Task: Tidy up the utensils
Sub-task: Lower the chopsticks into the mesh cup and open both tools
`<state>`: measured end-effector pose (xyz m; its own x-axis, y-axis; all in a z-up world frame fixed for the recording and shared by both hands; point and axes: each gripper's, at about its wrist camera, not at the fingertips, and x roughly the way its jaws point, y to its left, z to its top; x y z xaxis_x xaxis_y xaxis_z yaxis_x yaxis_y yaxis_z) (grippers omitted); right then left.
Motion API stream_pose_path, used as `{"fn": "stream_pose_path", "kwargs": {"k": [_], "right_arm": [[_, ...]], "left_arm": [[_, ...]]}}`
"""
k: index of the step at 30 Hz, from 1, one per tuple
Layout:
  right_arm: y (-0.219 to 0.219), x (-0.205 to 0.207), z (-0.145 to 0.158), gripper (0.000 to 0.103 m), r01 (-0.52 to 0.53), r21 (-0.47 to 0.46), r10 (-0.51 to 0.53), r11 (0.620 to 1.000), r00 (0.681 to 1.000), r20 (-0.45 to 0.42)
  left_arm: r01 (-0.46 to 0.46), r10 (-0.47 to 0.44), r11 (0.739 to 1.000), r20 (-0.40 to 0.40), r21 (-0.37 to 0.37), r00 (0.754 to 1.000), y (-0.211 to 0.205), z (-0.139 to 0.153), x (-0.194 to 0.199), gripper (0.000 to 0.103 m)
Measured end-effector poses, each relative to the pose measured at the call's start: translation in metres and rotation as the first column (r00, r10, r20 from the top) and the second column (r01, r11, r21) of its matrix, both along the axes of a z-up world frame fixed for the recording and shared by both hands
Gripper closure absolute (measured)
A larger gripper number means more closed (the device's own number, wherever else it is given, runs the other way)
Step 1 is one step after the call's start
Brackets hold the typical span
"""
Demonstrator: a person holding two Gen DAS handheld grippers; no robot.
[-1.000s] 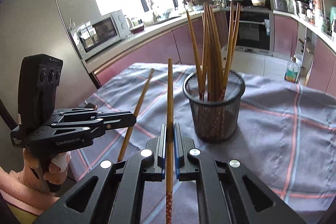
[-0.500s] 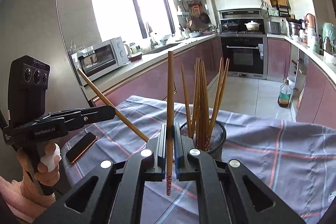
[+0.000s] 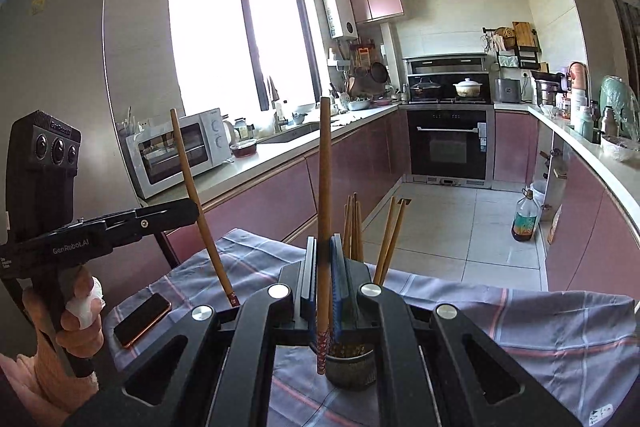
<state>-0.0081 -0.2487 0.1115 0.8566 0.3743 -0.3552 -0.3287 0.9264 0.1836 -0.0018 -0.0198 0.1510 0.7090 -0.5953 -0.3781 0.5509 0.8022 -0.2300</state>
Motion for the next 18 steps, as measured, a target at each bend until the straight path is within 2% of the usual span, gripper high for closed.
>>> {"fn": "stream_pose_path", "kwargs": {"k": [7, 18], "right_arm": [[-0.008, 0.012, 0.006, 0.098, 0.036, 0.01, -0.036, 0.999, 0.999, 0.018], [-0.003, 0.031, -0.016, 0.098, 0.064, -0.025, -0.065, 0.998, 0.997, -0.033]], "left_arm": [[-0.033, 0.033, 0.999, 0.0, 0.013, 0.999, -0.021, 0.009, 0.02, 0.096], [-0.038, 0.041, 0.998, -0.05, 0.057, 0.998, -0.046, -0.018, 0.044, 0.096]]}}
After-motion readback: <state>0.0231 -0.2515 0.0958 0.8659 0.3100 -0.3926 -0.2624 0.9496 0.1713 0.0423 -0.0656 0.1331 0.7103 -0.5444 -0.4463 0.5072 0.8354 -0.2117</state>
